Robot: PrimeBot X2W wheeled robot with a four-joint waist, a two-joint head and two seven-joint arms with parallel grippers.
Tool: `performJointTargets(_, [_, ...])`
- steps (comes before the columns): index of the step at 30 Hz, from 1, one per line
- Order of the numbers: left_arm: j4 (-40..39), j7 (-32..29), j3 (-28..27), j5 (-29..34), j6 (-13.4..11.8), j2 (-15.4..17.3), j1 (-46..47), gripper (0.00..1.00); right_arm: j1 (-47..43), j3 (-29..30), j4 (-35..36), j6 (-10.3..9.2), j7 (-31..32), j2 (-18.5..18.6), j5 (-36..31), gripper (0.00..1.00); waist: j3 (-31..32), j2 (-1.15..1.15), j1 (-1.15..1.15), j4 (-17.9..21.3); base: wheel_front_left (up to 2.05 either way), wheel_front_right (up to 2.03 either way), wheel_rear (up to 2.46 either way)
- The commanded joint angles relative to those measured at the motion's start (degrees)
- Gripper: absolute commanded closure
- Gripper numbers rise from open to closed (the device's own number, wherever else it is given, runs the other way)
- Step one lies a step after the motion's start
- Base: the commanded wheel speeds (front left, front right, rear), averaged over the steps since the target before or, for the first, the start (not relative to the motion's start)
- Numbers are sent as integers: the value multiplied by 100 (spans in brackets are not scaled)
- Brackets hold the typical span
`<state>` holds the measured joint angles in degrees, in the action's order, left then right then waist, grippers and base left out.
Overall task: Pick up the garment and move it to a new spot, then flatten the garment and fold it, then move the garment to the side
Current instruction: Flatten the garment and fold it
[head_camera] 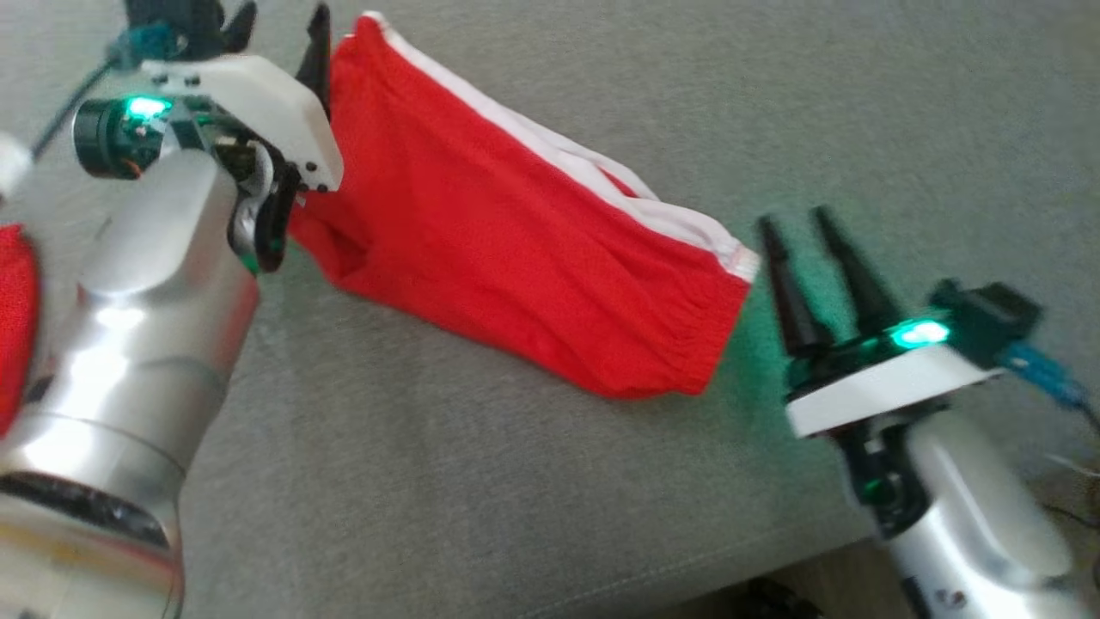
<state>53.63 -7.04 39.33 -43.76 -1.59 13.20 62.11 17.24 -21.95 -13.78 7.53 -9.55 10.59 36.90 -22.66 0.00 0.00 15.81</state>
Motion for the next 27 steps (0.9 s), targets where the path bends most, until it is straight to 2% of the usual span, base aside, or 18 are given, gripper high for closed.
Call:
performJointTargets(1, [-274,530,-232,98,-192,157,-21,0,27,148,232,-4,-204,126,-264,0,100,0,0,-179,0,0,0])
performJointTargets(6, [-886,1816,-341,350,-788,185,-582,0,-135,991,588,-4,-321,176,-1080,0,251,0,0,-551,0,0,0])
performJointTargets(9, [-1467,2114,-403,586,-1231,286,-997,0,-263,1374,917,-4,-149,142,-1435,0,323,0,0,-765,0,0,0])
performJointTargets(14, [-2893,2199,-687,1106,-1960,550,-1877,0,-493,1817,1488,-4,280,88,-1814,0,415,0,0,-1057,0,0,0])
performJointTargets(21, [-4272,2202,-998,1466,-2713,958,-3352,0,-805,1947,2127,-4,819,25,-2079,0,534,0,0,-1182,0,0,0])
performJointTargets(24, [-4635,2150,-1066,1403,-2925,1117,-3902,0,-932,1924,2260,-4,980,-2,-2096,0,578,0,0,-1198,0,0,0])
performJointTargets(27, [-4916,2061,-1081,1341,-3027,1231,-4268,0,-1046,1954,2327,-4,1071,-33,-2107,0,613,0,0,-1231,0,0,0])
